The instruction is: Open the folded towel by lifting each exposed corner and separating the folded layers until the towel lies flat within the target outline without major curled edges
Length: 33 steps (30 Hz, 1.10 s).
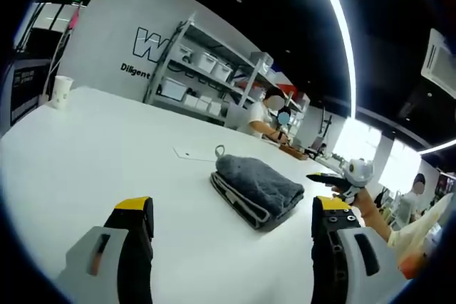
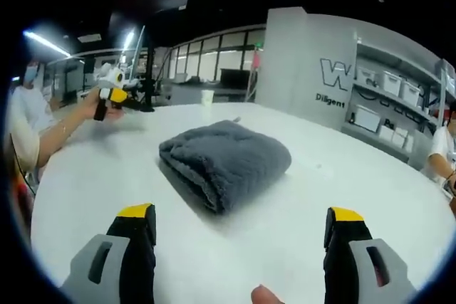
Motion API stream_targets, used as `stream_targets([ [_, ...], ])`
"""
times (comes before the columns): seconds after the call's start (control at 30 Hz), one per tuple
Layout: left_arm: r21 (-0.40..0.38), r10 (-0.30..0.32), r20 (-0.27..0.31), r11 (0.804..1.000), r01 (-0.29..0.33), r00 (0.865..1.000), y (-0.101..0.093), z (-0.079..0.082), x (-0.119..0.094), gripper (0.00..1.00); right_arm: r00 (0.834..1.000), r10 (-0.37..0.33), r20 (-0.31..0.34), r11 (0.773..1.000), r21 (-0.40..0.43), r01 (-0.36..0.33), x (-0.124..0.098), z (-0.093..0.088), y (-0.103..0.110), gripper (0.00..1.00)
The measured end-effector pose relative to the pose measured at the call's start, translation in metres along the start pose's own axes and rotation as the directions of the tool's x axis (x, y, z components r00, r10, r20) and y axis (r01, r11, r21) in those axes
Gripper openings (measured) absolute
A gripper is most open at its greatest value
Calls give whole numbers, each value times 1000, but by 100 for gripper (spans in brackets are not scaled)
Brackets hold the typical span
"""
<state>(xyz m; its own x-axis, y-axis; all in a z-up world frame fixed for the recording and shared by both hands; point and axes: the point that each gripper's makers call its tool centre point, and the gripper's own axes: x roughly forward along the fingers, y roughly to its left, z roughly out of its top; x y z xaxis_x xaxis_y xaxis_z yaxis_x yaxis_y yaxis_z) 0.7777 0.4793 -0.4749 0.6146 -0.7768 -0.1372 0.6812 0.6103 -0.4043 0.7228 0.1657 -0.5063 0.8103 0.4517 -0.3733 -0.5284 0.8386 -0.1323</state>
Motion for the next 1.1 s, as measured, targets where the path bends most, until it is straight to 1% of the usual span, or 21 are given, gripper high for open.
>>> stream_targets([
  [0.13,70,15,-60,998,-10,998,-1,-10,4,91,999,30,17,999,-14,-30,4,10,14,99],
  [0.23,111,16,-90,994,-6,996,-4,-15,6,91,999,47,25,998,-32,-46,9,17,25,99],
  [0.33,123,8,-102,992,5,995,-6,-17,7,91,998,60,18,996,-71,-59,17,23,38,97],
  [0.37,121,1,-102,993,11,995,-7,-17,7,91,998,64,18,995,-77,-62,17,24,40,96],
  [0.4,106,-23,-96,994,33,995,-11,-16,8,91,997,78,20,993,-94,-76,20,29,47,95],
  [0.43,94,-39,-89,994,48,995,-13,-15,7,91,996,85,23,992,-99,-82,21,31,50,95],
  [0.47,86,-48,-83,995,55,995,-14,-14,6,91,995,96,28,990,-105,-93,22,35,56,95],
  [0.57,85,-46,-74,995,53,996,-15,-11,5,91,992,117,36,984,-137,-111,26,45,69,94],
  [0.6,91,-39,-73,995,46,997,-14,-11,4,91,992,119,32,979,-173,-112,28,49,74,93],
  [0.67,94,-36,-72,995,43,997,-13,-9,3,91,992,125,20,969,-219,-117,32,54,82,91],
  [0.73,88,-41,-65,995,47,997,-13,-8,3,91,992,127,8,961,-248,-121,38,58,90,90],
  [0.8,84,-45,-62,995,50,997,-13,-6,3,91,990,140,-6,947,-291,-135,46,63,100,88],
  [0.83,84,-45,-62,995,50,997,-13,-6,3,91,990,140,-6,946,-294,-136,47,63,101,87],
  [1.0,86,-49,-53,995,54,997,-17,-4,0,91,991,134,-26,920,-368,-134,68,70,116,83],
  [1.07,87,-50,-48,995,54,998,-14,0,0,91,990,137,-35,915,-378,-140,76,71,120,81],
  [1.1,88,-51,-45,995,55,998,-13,2,0,91,989,141,-50,912,-382,-150,81,70,123,79],
])
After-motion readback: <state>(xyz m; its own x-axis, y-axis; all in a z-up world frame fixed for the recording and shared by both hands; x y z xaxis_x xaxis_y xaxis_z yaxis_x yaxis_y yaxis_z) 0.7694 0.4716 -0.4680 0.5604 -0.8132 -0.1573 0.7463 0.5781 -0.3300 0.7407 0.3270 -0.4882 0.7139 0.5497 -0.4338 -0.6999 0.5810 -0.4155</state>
